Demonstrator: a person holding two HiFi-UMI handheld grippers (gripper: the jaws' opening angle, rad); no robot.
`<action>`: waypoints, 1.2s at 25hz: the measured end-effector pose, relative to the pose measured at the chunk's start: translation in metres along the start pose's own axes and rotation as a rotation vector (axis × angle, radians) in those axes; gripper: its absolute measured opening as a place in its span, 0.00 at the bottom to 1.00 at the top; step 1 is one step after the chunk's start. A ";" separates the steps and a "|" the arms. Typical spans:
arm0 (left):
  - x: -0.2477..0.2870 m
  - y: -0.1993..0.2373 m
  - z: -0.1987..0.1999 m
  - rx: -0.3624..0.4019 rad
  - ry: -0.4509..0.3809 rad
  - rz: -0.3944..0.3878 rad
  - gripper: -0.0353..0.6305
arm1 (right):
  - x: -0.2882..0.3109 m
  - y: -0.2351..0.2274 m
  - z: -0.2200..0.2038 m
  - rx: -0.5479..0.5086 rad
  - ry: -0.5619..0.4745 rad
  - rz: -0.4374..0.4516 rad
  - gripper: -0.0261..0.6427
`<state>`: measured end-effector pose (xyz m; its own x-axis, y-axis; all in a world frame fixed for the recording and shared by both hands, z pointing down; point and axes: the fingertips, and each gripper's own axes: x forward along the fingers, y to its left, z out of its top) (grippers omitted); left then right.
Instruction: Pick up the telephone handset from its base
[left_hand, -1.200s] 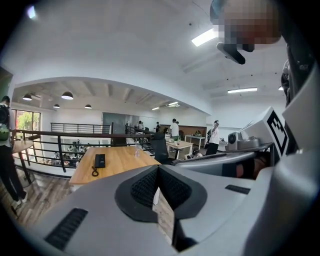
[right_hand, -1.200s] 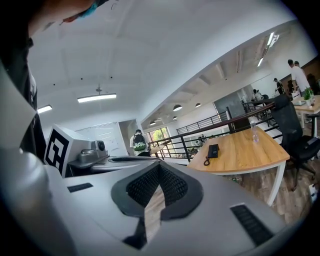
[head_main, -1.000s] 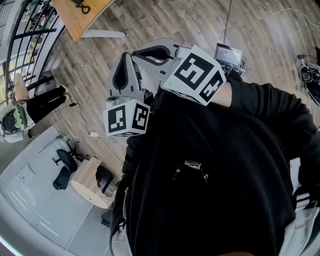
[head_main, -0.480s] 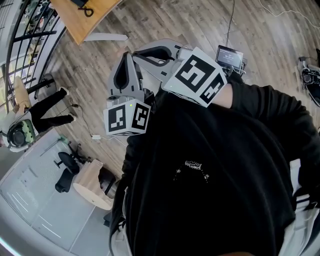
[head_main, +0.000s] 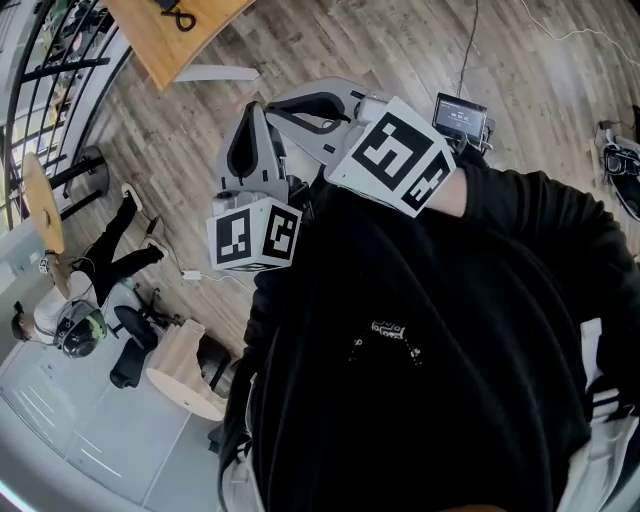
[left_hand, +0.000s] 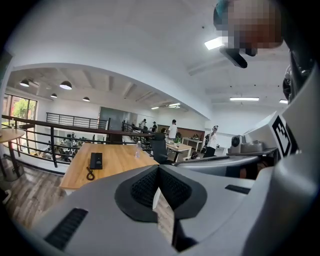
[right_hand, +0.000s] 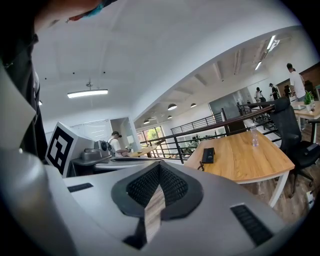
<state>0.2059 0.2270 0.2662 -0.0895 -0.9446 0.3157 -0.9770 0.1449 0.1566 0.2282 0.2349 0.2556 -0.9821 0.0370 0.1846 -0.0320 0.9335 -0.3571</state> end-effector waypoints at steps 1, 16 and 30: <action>0.002 0.006 0.003 -0.001 0.000 -0.005 0.06 | 0.006 -0.001 0.003 0.000 0.000 -0.002 0.06; 0.034 0.095 0.035 -0.022 -0.020 -0.139 0.06 | 0.100 -0.017 0.036 -0.034 0.012 -0.113 0.06; 0.045 0.188 0.055 -0.027 -0.065 -0.158 0.06 | 0.194 -0.016 0.054 -0.066 -0.009 -0.129 0.06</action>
<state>0.0071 0.1958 0.2589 0.0516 -0.9732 0.2241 -0.9743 0.0002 0.2252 0.0280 0.2075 0.2474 -0.9722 -0.0876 0.2171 -0.1460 0.9518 -0.2697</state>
